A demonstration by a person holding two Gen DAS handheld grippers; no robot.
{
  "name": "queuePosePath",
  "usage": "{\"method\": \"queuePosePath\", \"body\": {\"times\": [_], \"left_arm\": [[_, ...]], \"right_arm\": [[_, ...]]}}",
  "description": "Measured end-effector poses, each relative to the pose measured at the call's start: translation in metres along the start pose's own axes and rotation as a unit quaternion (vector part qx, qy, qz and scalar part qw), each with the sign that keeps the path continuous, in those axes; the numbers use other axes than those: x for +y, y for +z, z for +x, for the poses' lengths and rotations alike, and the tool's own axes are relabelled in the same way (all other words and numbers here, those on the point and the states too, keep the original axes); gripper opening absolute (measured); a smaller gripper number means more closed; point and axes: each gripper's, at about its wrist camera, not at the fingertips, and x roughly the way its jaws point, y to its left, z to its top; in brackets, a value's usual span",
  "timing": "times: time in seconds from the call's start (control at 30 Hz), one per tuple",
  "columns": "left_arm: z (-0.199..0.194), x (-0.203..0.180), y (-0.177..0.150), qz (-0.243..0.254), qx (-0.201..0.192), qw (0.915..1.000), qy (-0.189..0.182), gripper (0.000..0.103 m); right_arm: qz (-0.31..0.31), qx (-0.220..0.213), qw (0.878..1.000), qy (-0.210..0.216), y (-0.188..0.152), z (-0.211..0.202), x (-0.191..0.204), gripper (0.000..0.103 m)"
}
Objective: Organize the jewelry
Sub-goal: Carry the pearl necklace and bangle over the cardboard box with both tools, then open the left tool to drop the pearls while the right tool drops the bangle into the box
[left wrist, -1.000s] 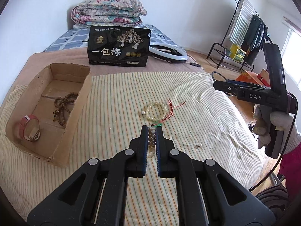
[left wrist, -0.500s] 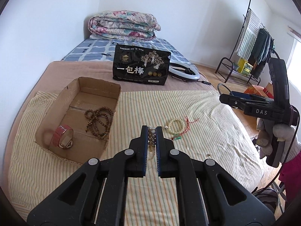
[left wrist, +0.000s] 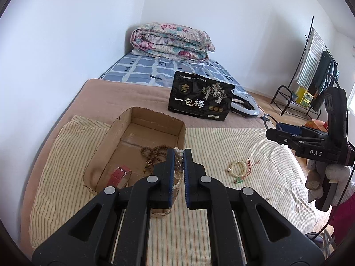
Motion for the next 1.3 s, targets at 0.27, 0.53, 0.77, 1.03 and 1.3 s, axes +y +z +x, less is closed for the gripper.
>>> {"method": "queuePosePath", "body": {"times": [0.27, 0.53, 0.77, 1.03, 1.3], "left_arm": [[0.012, 0.022, -0.001, -0.019, 0.008, 0.9998, 0.000, 0.005], [0.031, 0.030, -0.004, -0.029, 0.023, 0.9993, -0.007, 0.005], [0.047, 0.036, -0.006, -0.033, 0.034, 0.9988, -0.008, 0.005], [0.060, 0.041, -0.006, -0.032, 0.042, 0.9985, -0.012, 0.006], [0.065, 0.041, -0.007, -0.022, 0.052, 0.9983, -0.013, 0.006]], "right_arm": [[-0.016, 0.011, 1.000, 0.023, 0.019, 0.038, 0.031, 0.074], [-0.023, 0.030, 0.998, 0.047, 0.033, 0.080, 0.054, 0.074], [-0.028, 0.046, 0.997, 0.057, 0.041, 0.118, 0.069, 0.074], [-0.022, 0.058, 0.996, 0.069, 0.046, 0.147, 0.080, 0.074], [-0.016, 0.066, 0.995, 0.071, 0.046, 0.161, 0.082, 0.076]]}}
